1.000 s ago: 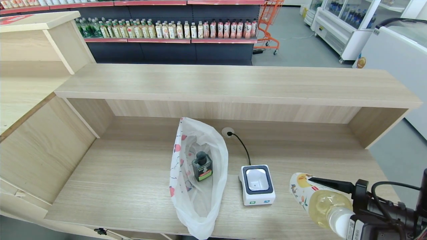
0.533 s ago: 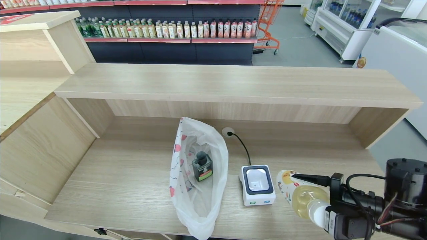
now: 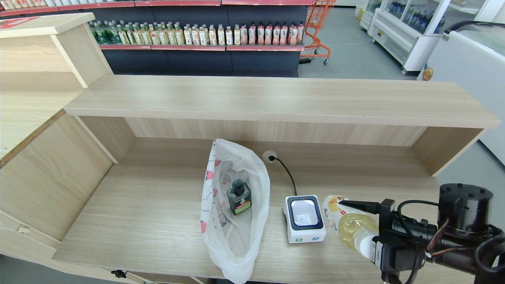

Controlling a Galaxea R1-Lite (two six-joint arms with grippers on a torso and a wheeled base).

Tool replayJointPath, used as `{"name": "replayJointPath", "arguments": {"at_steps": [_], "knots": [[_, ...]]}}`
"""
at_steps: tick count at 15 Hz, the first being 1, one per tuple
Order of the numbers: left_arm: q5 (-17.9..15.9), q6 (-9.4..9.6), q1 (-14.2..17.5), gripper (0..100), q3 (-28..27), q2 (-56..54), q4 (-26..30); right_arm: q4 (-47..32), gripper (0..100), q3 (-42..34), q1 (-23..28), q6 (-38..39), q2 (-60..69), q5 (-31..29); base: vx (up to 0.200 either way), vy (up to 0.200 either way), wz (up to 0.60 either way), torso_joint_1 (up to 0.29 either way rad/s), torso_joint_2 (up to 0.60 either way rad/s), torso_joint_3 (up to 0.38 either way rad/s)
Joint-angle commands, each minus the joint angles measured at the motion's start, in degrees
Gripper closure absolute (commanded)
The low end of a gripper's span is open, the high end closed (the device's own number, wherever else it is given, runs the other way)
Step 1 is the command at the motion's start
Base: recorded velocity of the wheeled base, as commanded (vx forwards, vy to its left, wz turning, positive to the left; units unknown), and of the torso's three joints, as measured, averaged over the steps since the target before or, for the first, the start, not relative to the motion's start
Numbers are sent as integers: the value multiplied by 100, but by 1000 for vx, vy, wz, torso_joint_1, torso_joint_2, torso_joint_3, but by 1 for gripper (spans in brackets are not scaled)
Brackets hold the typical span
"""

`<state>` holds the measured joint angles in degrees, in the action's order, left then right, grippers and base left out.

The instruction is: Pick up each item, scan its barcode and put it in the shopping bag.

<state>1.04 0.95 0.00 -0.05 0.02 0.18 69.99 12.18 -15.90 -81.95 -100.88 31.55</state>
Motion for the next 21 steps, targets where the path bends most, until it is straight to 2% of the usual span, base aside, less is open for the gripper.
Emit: {"name": "replayJointPath", "arguments": {"at_steps": [1,17,21], "knots": [[2,2,0,0,5,-2,-1,50,100,48,-1,3,-292,115,0,0,0,0,0,0],[2,2,0,0,5,-2,-1,217,100,311,-89,-32,-925,202,0,0,0,0,0,0],[2,-7,0,0,-4,-2,-1,1079,100,373,-63,-14,-1408,185,0,0,0,0,0,0]]}}
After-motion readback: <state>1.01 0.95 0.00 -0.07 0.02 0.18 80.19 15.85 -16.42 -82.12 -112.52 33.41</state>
